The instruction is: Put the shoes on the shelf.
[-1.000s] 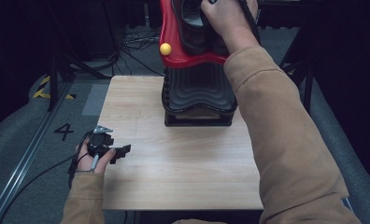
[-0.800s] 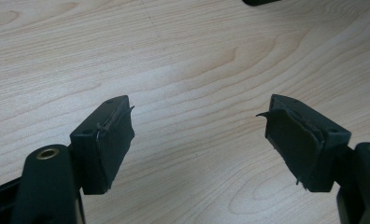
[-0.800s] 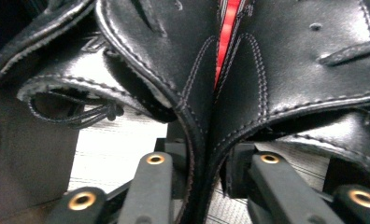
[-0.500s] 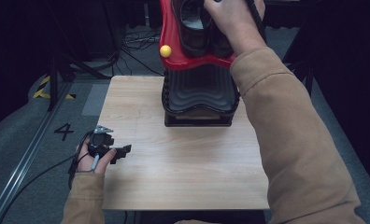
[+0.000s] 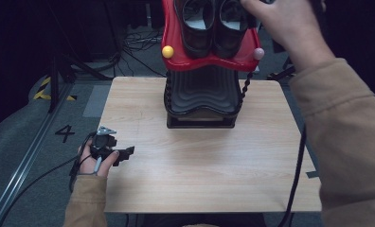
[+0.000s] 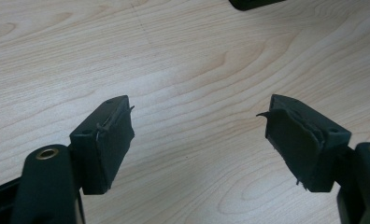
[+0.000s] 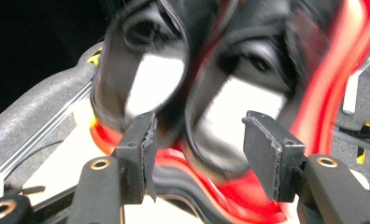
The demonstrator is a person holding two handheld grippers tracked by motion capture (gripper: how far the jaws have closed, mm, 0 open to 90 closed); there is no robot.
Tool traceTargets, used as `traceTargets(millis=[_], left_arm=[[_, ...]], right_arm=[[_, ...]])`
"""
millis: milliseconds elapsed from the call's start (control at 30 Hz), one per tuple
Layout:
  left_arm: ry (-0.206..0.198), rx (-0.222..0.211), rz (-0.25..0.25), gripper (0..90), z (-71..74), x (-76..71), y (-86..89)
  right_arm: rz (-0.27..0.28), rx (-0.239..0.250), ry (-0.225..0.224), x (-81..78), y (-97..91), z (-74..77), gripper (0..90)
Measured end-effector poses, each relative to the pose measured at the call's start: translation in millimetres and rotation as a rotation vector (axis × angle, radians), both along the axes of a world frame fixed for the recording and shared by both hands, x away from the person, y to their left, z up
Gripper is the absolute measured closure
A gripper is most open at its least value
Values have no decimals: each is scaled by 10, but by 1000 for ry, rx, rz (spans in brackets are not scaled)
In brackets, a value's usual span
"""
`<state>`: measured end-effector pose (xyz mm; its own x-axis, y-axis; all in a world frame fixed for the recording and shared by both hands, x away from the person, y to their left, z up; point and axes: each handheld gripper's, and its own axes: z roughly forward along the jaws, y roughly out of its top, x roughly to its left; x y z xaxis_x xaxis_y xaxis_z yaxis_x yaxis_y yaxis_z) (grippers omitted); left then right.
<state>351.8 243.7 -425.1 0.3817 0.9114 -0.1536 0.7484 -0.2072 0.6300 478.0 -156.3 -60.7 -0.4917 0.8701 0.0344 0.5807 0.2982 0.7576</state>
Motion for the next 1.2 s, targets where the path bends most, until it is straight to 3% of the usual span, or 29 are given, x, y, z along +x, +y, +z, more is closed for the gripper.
traceTargets(millis=[67, 100, 367, 500, 700, 1000, 1200], left_arm=[[5, 3, 3, 237, 8, 0, 14], [5, 3, 3, 237, 8, 0, 14], [-3, 2, 17, 237, 23, -9, 29], [-4, 2, 18, 237, 39, -16, 47], [-12, 0, 20, 237, 57, -25, 55], [-8, 6, 22, 235, 58, -102, 80], [-12, -4, 44, 235, 66, -187, 137]], right_arm=[[20, 16, -11, -126, -228, -12, 456], [20, 16, -11, -126, -228, -12, 456], [46, 25, -42, -412, -741, -58, 431], [63, 20, -45, -528, -908, -100, 419], [92, 2, -45, -627, -1018, -192, 404], [175, 6, -8, -768, -1128, -689, 395], [227, 21, 15, -881, -1230, -1168, 395]])
